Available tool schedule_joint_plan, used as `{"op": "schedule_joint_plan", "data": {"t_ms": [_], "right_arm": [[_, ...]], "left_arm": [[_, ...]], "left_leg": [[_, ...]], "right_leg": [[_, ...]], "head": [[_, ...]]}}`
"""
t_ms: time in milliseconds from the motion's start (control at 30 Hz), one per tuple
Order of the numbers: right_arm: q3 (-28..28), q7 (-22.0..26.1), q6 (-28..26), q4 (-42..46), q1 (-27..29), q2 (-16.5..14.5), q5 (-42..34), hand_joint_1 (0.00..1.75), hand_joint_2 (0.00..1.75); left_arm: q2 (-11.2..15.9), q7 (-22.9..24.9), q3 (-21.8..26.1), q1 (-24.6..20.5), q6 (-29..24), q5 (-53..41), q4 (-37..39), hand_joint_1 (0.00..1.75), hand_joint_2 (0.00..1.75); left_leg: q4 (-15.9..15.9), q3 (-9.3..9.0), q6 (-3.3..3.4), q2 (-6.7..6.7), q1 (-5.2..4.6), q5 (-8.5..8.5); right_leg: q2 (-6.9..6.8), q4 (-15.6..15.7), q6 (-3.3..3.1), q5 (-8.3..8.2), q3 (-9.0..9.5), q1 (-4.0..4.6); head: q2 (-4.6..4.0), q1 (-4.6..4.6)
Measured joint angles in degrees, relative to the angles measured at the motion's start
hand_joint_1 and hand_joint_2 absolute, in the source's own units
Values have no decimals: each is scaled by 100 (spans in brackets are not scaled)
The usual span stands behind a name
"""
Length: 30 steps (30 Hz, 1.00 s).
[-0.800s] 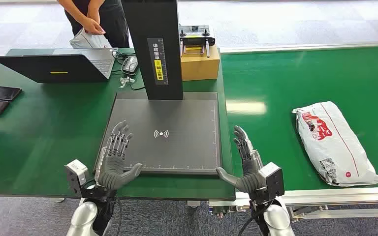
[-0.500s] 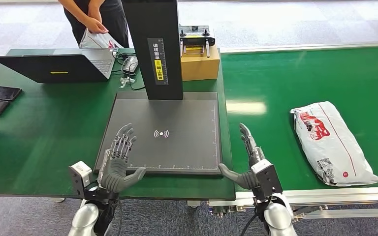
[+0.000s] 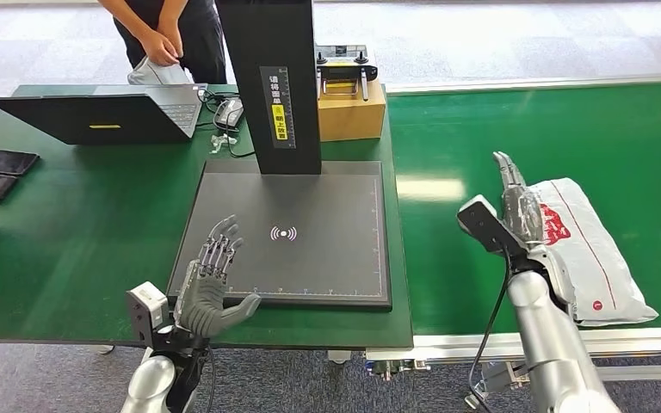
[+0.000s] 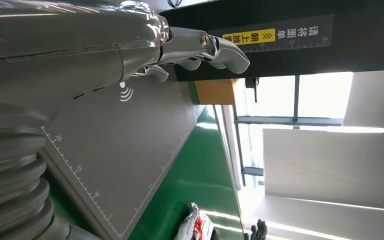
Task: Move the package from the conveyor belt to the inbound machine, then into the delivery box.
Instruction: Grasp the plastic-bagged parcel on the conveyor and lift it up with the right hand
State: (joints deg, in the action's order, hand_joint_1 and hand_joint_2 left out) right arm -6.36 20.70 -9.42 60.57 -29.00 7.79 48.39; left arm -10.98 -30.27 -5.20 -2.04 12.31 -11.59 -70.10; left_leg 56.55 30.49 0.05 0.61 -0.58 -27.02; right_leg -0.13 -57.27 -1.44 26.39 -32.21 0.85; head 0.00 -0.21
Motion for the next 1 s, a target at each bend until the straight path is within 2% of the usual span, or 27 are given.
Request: {"op": "schedule_joint_plan", "data": {"t_ms": [100,267,467,667,833,1000], "right_arm": [[-7,-273,-225,-765,-533,306,461,0,175],[-34,-629,-242,-1942,-1297,739,747,0,175],[-35,-1004,-277,-2960,-1817,1042,1074,0,175],[-109,-1005,-504,-3437,-1804,1141,894,0,175],[-424,-745,-668,-3597,-1425,1147,468,0,175],[-608,-730,-683,-3695,-1232,1147,414,0,175]], "left_arm": [[-14,5,5,-21,4,-27,1,0,175],[-16,2,10,-33,-5,-41,1,0,175],[-15,-11,27,-23,-34,-31,-4,0,175],[-10,-25,89,76,-78,-14,-119,0,175],[-8,-36,147,283,-115,-8,-300,0,175],[-10,-39,178,365,-123,-8,-402,0,175]], "left_leg": [[1,3,1,-1,-2,0],[3,6,6,-2,-2,-4],[1,9,7,-3,-2,-4],[-1,9,9,-3,-2,-6],[-1,15,13,-5,-2,-8],[-1,17,14,-5,-2,-8]], "right_leg": [[-1,0,2,-1,-2,-2],[-2,0,2,-1,-6,-3],[-3,0,2,-1,-9,-2],[-2,0,1,0,-11,-1],[-7,0,2,1,-13,0],[-6,0,2,1,-15,-1]], "head": [[0,0],[0,-1],[0,-1],[0,-1],[0,-1],[0,-1]]}}
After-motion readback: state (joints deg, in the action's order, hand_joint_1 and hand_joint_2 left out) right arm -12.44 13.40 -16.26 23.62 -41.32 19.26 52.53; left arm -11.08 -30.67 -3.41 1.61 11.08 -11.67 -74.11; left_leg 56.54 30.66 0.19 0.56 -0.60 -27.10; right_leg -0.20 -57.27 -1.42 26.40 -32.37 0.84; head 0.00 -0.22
